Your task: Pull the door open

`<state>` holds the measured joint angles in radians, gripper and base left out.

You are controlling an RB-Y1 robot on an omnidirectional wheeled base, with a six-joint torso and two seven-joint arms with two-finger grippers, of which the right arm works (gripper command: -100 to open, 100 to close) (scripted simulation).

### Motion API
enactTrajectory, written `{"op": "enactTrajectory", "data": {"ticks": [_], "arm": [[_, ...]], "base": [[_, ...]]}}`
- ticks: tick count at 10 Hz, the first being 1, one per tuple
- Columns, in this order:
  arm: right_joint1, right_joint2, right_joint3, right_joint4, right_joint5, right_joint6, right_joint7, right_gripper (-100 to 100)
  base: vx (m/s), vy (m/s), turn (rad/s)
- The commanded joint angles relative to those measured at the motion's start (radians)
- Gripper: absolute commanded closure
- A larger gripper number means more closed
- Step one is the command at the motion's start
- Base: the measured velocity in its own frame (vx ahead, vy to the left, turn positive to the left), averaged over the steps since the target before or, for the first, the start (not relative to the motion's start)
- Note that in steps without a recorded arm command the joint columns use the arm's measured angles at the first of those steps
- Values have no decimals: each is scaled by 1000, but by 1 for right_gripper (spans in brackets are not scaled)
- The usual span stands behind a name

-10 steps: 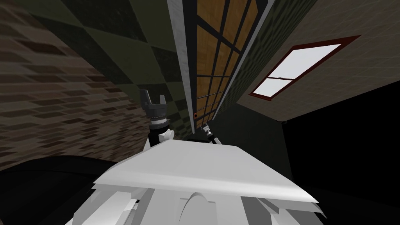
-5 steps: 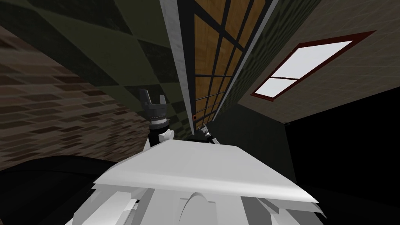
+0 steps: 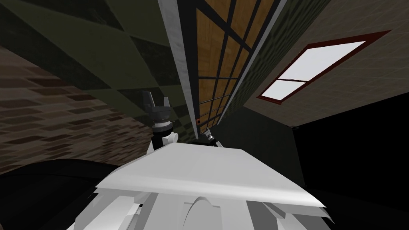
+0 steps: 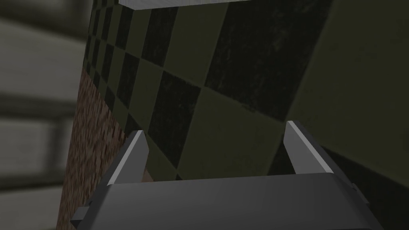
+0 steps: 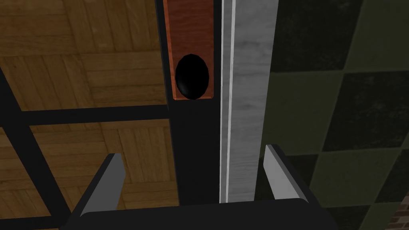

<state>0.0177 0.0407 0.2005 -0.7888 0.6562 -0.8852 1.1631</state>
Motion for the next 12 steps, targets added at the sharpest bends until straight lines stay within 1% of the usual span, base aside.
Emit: {"op": "enactTrajectory", "data": {"ticks": [1,3,4,5,6,9,12], "arm": [[-1,-16,-3,7,-27,-3,6,-100],[-2,-40,-9,20,-74,-8,15,-100],[-2,-48,-10,24,-88,-9,18,-100],[-3,-64,-14,33,-121,-13,25,-100],[-4,-72,-16,38,-139,-15,29,-100],[-5,-100,-23,54,-198,-21,41,-100],[-7,-129,-31,71,-264,-28,54,-100]], "base": [[-55,-11,213],[-138,-23,251],[-164,-57,161],[-160,-62,213],[-139,-32,285],[-101,-24,162],[-84,-11,199]]}}
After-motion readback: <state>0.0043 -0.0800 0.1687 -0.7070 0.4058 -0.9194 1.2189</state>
